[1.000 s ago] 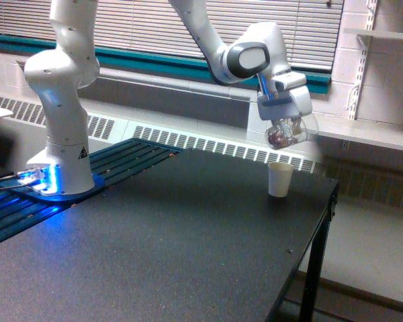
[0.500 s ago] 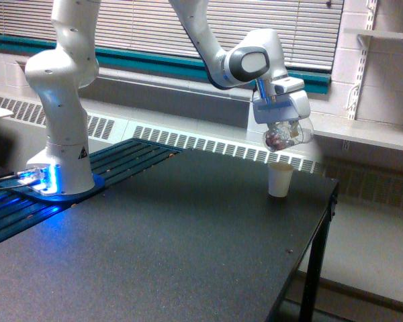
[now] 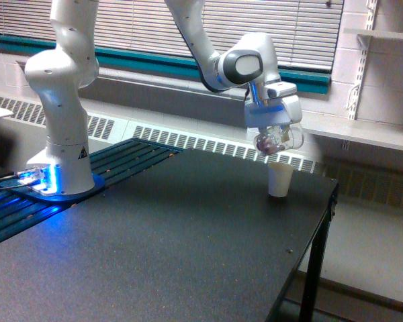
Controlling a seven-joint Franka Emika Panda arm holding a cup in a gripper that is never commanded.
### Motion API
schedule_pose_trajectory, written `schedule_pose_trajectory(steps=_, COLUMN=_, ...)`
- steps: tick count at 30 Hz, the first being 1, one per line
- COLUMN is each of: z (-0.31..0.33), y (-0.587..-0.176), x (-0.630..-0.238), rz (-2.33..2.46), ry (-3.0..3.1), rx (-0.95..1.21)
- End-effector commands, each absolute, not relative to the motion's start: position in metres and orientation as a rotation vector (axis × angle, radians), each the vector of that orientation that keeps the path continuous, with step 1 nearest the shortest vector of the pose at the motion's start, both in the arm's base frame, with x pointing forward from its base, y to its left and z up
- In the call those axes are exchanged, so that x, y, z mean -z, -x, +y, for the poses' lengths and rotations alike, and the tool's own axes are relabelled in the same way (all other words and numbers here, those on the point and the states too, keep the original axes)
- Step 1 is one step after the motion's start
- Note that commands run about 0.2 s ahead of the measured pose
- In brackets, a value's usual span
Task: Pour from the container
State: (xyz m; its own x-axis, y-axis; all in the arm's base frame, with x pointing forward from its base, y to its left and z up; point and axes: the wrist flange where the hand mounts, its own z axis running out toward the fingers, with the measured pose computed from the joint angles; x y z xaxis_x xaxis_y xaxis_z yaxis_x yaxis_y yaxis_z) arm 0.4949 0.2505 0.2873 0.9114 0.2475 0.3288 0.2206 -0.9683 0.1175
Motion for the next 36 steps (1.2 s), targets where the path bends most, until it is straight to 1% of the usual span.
schedule_pose_trajectory(steps=1, z=0.242, y=-0.491, x=-0.281, rz=0.378, ry=-2.971, rx=-0.502)
schedule_pose_trajectory(steps=27, z=0.257, y=-0.475, x=-0.252, rz=0.512, ry=-2.875, rx=-0.367)
schedule_pose_trajectory(steps=36, z=0.262, y=-0.479, x=-0.255, rz=0.531, ry=-2.856, rx=-0.377)
